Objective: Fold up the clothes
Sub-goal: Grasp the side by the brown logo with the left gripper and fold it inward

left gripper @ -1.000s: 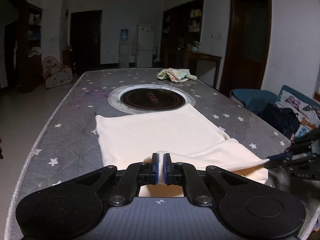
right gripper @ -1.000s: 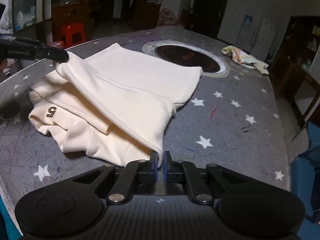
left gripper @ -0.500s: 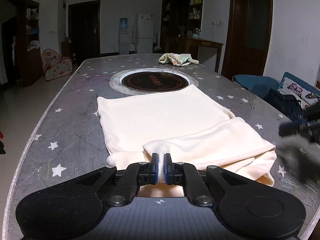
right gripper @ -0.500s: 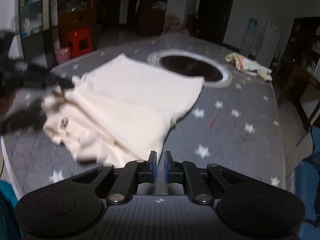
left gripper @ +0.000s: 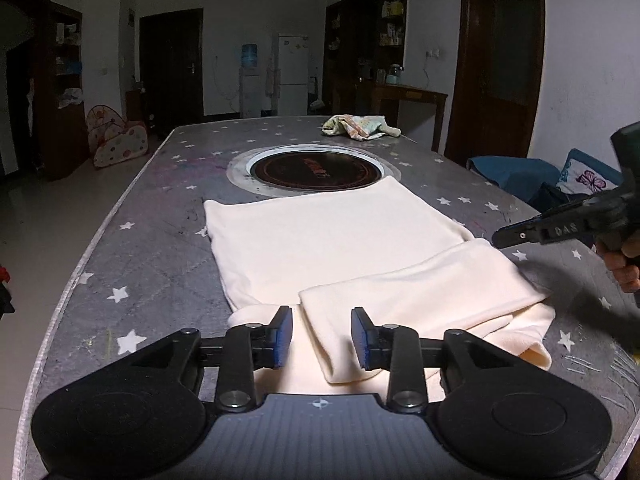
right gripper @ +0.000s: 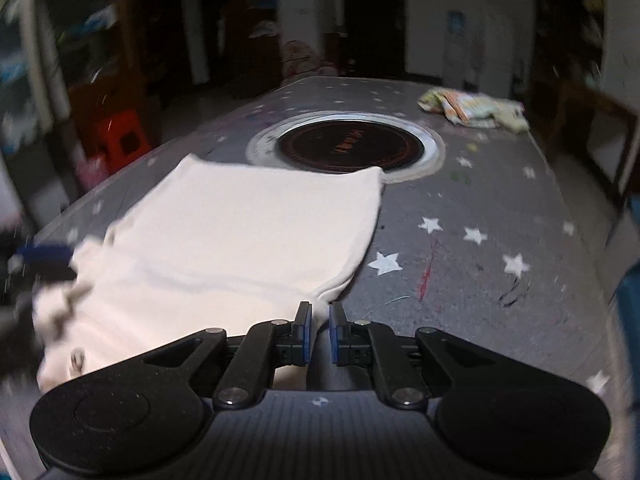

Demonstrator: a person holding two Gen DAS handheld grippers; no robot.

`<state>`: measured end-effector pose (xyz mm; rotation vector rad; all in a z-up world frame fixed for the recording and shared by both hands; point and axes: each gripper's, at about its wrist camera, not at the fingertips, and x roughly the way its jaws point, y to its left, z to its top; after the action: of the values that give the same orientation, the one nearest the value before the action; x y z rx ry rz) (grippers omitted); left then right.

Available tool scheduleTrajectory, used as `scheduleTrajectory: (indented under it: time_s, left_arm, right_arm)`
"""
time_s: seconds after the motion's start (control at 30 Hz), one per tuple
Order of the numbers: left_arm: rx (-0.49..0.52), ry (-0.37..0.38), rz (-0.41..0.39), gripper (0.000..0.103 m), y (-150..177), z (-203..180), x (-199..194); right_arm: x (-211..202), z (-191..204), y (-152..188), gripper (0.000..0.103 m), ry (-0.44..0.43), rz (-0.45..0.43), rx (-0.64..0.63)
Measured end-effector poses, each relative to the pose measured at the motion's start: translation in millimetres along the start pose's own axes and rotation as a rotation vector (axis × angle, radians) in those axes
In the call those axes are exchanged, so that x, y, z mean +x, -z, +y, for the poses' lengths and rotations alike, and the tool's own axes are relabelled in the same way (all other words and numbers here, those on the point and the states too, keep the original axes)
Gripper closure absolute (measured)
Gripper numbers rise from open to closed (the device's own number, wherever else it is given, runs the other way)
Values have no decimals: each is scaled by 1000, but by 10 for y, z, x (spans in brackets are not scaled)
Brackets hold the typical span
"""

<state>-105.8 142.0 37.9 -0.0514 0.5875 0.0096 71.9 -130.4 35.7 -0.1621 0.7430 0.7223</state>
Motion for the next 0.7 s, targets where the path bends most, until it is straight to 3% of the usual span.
scheduleTrajectory:
  time_s: [0.13, 0.43, 0.53, 0.7]
  left_arm:
    - [2, 27, -5, 68, 73, 26, -66]
    - [48, 68, 10, 68, 208, -9, -123]
    - [63, 74, 18, 68, 228, -43, -104]
    - [77, 70, 42, 68, 283, -47, -73]
  right_arm:
    - [127, -177, 1, 92, -49, 18, 136]
    - [245, -286, 69, 90, -125, 34, 267]
    - [216, -219, 66, 99, -97, 11, 234]
    - [39, -46, 39, 101, 7, -55, 86]
